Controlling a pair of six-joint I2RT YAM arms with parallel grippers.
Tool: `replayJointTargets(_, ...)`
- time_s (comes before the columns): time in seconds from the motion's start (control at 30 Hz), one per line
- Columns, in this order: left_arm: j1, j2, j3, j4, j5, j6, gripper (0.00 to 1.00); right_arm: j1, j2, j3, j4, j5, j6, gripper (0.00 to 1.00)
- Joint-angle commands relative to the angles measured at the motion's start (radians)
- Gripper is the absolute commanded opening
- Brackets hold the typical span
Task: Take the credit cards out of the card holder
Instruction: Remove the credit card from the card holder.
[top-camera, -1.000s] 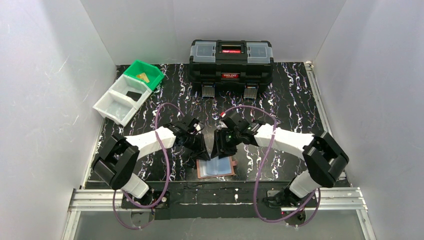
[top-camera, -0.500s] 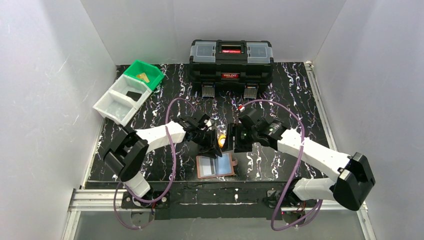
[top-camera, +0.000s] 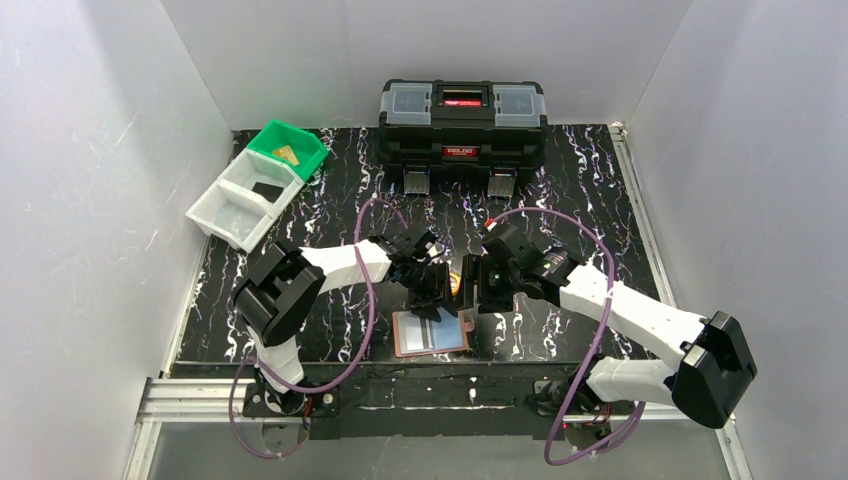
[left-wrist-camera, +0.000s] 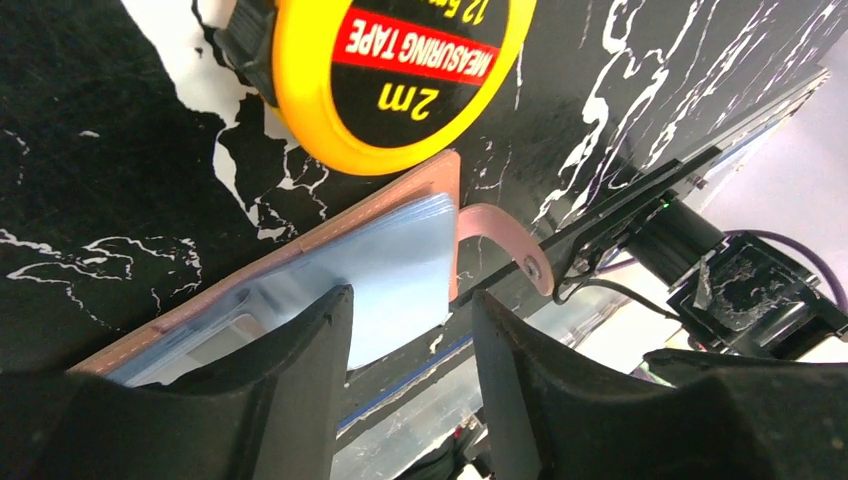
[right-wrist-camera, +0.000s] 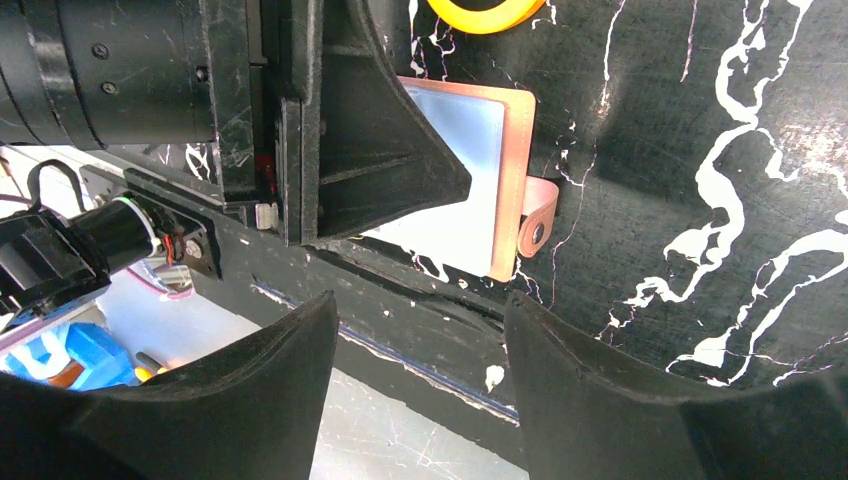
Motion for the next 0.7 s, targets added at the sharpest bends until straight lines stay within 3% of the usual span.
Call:
replayJointTargets(0.0,-0.004,-0.028,0.058,-0.045,-0.001,0.023,0.49,-0.003,0.006,0.004,0.011,-0.002,0.008,0.69)
replayJointTargets(0.3,0.022,-0.146,0.078,-0.168,-0.076,0.074,0.53,-0.003,0.030,0.001,0.067,-0.065,0.018,0.67)
replayJointTargets(0.67,0.132,-0.369,-0.109,-0.302,-0.134,0.133,0.31,0.013,0.159,-0.022,0.276,-0.231,0.054,0.54)
